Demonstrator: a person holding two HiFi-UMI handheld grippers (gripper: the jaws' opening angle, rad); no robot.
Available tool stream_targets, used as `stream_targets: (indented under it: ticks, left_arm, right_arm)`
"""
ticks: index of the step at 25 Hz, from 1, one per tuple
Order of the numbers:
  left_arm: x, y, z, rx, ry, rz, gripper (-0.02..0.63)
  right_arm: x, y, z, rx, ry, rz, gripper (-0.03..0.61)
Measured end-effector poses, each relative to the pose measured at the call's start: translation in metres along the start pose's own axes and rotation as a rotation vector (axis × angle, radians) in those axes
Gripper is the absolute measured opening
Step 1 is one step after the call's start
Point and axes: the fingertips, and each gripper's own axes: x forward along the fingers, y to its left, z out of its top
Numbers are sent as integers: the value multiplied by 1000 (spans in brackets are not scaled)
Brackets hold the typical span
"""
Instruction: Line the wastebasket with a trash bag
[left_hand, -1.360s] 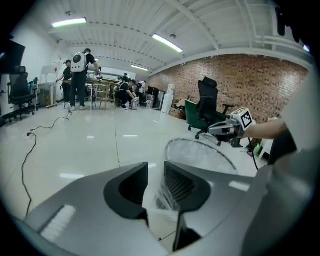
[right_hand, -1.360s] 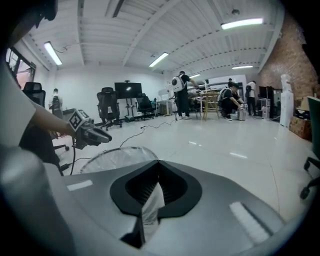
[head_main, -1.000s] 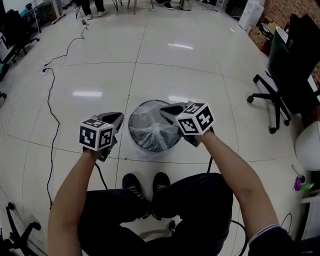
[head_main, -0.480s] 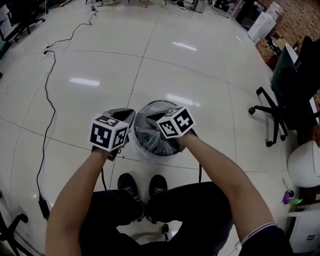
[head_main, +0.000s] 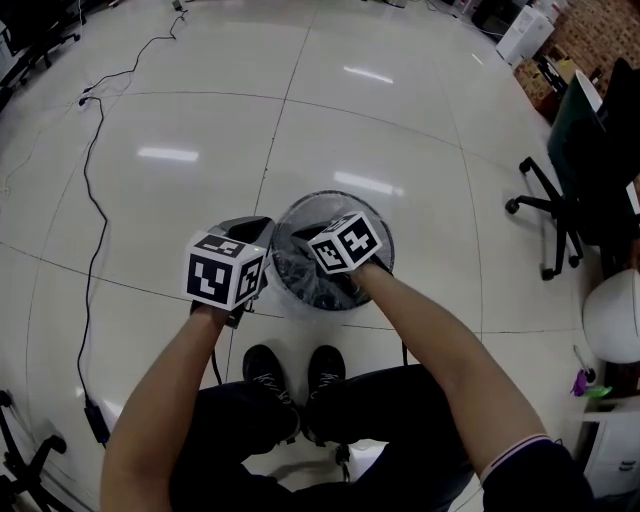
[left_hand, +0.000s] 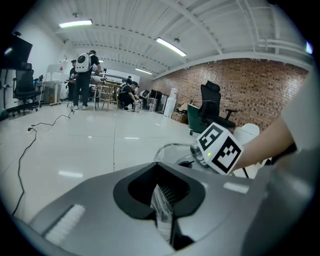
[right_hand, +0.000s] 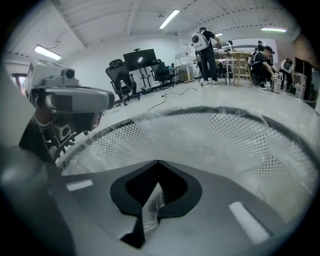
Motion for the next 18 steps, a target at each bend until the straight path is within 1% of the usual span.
stream_targets:
  ticks: [8, 18]
  left_arm:
    - [1, 1, 3, -14, -11, -4, 12]
    - [3, 6, -5, -22, 16, -9, 12]
  right_arm:
    - [26, -10, -18, 58, 17, 10, 2]
    - [46, -21, -33, 83, 62, 7, 2]
